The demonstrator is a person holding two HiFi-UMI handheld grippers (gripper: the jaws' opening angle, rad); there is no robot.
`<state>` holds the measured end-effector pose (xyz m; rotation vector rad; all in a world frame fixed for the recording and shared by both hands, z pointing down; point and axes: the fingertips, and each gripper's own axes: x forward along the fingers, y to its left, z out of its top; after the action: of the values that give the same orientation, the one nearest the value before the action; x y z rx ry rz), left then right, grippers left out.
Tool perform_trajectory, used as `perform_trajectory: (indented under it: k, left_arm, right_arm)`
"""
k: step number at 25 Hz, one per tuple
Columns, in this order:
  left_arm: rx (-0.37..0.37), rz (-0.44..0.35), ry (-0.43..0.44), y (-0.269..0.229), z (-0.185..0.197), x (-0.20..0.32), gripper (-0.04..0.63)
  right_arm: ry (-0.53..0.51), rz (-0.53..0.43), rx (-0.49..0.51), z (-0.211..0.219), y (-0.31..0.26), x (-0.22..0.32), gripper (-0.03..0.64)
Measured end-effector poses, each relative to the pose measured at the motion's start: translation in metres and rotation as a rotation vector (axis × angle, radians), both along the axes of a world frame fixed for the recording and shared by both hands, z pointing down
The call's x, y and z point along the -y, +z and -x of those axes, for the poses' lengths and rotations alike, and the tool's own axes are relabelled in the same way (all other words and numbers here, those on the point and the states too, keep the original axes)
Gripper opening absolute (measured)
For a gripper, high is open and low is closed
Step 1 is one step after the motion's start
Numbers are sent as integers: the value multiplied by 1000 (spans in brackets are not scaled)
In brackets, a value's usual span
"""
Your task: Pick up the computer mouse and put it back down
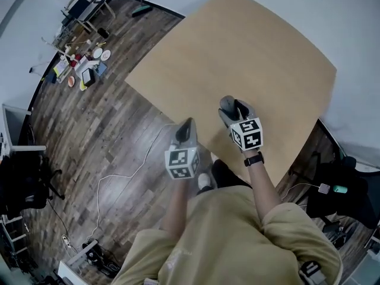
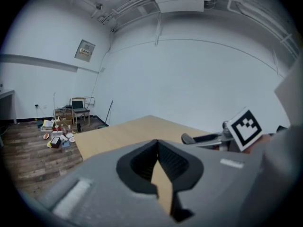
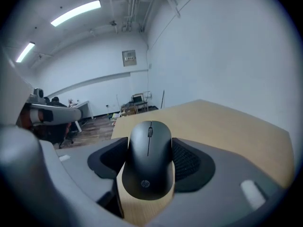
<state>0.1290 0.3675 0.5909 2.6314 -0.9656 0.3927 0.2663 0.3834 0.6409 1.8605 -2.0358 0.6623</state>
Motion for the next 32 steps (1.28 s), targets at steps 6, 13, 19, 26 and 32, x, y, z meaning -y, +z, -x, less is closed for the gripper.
perform_trajectory:
  k: [6,13,19,26,32]
  left_arm:
    - [-68,-129,52,-70,-7,-26,2]
    - [-174,-277,77,-144,-1,-70,2]
    - [-176,-335,45,-166,25,-89,-6]
    - [-216,-352,-44,-172,68,-89,-5]
    - [-187,-361,-182,-190,160,-75,-5]
  right_arm:
    - [95,-240,-24,9,-104,-47,295]
    - [166,-455,-64,34,-184,-105,295]
    - [186,-555,-93,65,-212,-129,293]
    - [85,-571,-72,107,-219,-119,294]
    - [-58,-581,-37,194,-244,-88,293]
